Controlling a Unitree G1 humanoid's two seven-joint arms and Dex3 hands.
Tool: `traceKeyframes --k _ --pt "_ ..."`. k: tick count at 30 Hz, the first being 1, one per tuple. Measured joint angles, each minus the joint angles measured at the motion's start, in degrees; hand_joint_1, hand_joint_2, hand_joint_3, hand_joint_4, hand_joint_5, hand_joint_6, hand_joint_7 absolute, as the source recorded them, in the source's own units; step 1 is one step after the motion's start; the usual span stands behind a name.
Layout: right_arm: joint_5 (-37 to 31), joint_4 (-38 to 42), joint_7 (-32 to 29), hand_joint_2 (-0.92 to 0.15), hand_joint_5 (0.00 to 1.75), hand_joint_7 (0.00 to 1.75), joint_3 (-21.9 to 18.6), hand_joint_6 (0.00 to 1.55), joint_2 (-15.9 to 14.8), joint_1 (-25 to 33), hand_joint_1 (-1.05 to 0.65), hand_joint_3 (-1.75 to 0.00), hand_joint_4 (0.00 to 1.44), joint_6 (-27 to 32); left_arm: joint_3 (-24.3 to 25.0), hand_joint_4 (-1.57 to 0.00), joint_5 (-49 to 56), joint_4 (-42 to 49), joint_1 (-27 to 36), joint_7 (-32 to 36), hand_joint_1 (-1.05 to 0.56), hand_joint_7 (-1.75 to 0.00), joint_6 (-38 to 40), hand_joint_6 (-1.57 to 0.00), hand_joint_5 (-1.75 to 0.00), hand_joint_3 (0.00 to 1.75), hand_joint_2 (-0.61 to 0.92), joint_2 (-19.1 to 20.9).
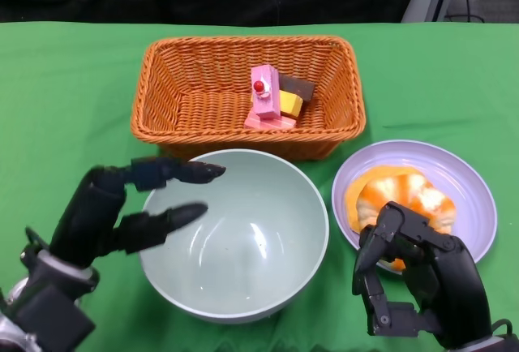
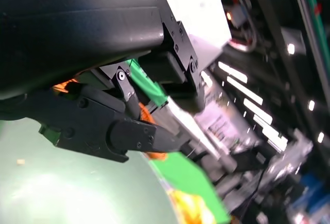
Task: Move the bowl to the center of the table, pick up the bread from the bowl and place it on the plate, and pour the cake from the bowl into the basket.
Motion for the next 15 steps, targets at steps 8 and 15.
traceKeyframes --k 8,15 --pt "0.0 -4.6 0.2 -0.35 1.75 1.62 0.1 0.67 -1.0 0.2 -0.04 -1.47 0.85 3.9 11.6 -0.72 -13.1 -12.8 4.0 -29.6 -0.05 -1.28 16.5 -0.77 -1.60 1.02 0.65 -1.7" --pt "-0.2 -5.8 0.4 -0.34 1.75 1.62 0.7 0.69 -1.2 -0.8 -0.03 -1.49 0.87 4.0 17.6 -0.75 -16.9 -20.3 7.3 -43.7 -0.07 -1.46 27.9 -0.75 -1.74 1.22 0.53 -8.4"
